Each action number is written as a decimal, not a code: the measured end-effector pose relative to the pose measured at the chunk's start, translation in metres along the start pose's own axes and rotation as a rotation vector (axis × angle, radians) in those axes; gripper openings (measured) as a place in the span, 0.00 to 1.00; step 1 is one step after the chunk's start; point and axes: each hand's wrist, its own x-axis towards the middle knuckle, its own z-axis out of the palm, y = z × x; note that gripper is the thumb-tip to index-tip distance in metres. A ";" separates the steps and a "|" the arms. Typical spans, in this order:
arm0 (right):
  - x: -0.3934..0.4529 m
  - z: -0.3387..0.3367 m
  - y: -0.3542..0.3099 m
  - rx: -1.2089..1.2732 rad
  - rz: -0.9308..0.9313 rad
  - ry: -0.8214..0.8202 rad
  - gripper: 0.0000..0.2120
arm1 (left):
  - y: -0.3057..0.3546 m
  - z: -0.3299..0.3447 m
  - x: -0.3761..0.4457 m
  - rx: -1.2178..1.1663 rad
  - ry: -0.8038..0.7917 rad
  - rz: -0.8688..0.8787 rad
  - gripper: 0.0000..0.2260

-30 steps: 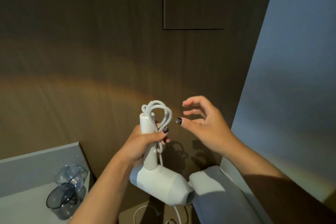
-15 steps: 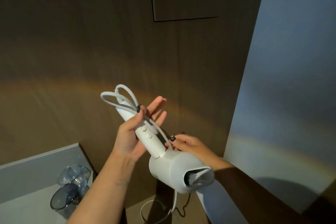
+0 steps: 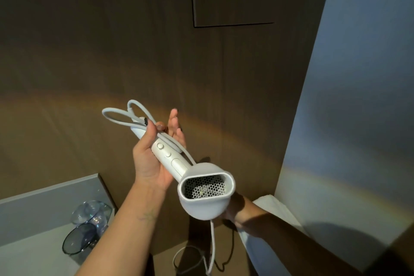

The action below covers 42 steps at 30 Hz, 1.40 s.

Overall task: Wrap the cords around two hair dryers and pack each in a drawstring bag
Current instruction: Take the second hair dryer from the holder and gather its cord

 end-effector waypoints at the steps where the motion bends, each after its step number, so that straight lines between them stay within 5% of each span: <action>1: 0.005 -0.001 0.009 0.087 0.029 0.019 0.21 | 0.000 -0.001 0.001 -0.014 0.011 -0.007 0.17; 4: 0.015 -0.004 0.027 0.167 0.078 0.030 0.11 | 0.006 -0.006 0.005 -0.031 0.085 0.026 0.17; 7: 0.013 -0.016 0.018 0.233 0.040 0.098 0.13 | 0.013 -0.011 0.007 -0.010 0.097 0.045 0.17; 15: -0.012 -0.074 -0.025 -0.238 -0.066 0.291 0.19 | 0.017 -0.020 0.000 0.376 0.097 -0.118 0.18; 19: -0.017 -0.080 -0.054 0.007 -0.092 0.422 0.09 | 0.004 -0.019 -0.005 0.732 0.172 -0.170 0.10; 24: -0.026 -0.060 -0.092 0.126 -0.277 0.494 0.04 | -0.021 -0.023 -0.016 0.843 0.227 -0.219 0.17; 30: -0.032 -0.030 -0.119 0.156 -0.376 0.398 0.04 | -0.046 -0.022 -0.020 0.836 0.254 -0.275 0.28; 36: -0.028 -0.003 -0.135 0.073 -0.467 0.441 0.06 | -0.056 -0.006 -0.024 0.971 0.105 -0.329 0.16; 42: -0.030 0.015 -0.141 -0.133 -0.537 0.357 0.11 | -0.061 -0.005 -0.027 1.020 0.141 -0.257 0.08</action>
